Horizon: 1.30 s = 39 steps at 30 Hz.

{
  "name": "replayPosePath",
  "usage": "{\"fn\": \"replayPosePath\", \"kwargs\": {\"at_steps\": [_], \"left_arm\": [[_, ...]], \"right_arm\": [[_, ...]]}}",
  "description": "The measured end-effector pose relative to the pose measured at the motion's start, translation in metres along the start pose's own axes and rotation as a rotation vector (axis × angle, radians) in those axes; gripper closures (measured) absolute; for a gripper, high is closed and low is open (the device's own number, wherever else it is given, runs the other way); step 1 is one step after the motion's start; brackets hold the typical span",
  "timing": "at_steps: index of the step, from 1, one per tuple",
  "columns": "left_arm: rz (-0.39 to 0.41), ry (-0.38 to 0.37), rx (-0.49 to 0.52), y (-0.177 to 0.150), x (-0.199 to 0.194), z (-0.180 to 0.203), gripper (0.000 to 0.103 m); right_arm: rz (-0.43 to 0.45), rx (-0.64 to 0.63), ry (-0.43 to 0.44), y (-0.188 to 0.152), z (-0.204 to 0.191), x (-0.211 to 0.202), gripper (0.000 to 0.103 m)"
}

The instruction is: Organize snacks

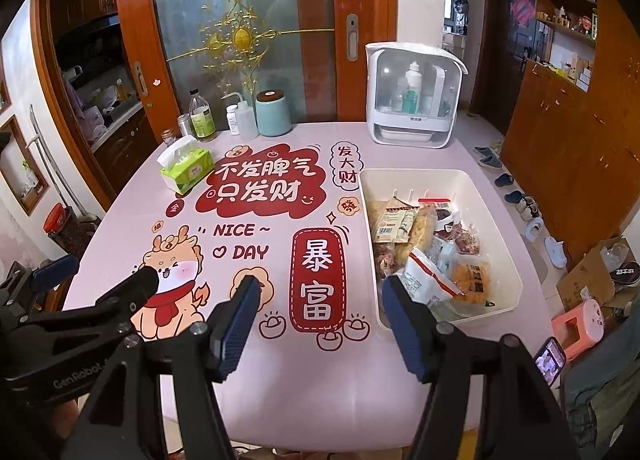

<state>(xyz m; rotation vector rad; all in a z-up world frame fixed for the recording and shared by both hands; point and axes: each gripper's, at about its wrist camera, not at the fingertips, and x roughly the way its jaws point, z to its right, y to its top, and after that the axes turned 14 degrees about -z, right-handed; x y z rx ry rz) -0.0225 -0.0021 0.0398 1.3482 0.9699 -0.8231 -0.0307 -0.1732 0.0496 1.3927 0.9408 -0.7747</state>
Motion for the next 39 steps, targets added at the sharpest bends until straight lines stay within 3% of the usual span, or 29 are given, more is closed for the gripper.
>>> {"fn": "replayPosePath", "kwargs": {"at_steps": [39], "left_arm": [[-0.062, 0.006, -0.006, 0.004, 0.016, 0.003, 0.001]], "right_arm": [[-0.039, -0.015, 0.026, 0.006, 0.007, 0.015, 0.039]]}}
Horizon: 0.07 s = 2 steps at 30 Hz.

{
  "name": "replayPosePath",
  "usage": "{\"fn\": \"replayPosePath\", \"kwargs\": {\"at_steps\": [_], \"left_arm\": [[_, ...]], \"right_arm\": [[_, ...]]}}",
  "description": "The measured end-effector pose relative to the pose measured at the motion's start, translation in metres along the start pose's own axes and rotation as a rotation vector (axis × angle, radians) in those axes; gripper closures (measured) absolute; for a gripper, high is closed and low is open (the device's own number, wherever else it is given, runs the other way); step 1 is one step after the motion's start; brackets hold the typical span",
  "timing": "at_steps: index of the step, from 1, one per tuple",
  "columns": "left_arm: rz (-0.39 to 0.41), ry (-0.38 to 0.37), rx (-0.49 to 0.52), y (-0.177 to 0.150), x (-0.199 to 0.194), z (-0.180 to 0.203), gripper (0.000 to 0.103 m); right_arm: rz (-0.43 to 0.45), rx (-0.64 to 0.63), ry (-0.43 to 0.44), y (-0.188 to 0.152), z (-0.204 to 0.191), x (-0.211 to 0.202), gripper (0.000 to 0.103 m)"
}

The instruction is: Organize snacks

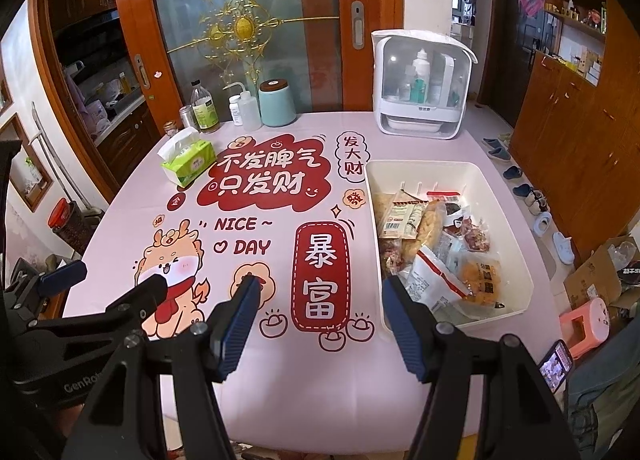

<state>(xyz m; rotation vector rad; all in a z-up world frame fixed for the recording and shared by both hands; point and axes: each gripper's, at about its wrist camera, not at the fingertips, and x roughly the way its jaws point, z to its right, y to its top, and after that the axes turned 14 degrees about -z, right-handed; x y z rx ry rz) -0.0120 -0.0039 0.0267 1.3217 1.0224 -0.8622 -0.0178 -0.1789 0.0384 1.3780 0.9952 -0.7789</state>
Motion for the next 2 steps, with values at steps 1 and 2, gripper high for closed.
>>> {"fn": "replayPosePath", "kwargs": {"at_steps": [1, 2], "left_arm": [[0.000, 0.001, 0.001, -0.0001, 0.0001, -0.0001, 0.001], [0.000, 0.000, 0.000, 0.0004, 0.0001, 0.0001, 0.001]], "right_arm": [[0.000, 0.000, 0.000, 0.0001, 0.0000, -0.0001, 0.039], [0.000, 0.000, 0.000, 0.0003, 0.0000, -0.0001, 0.039]]}}
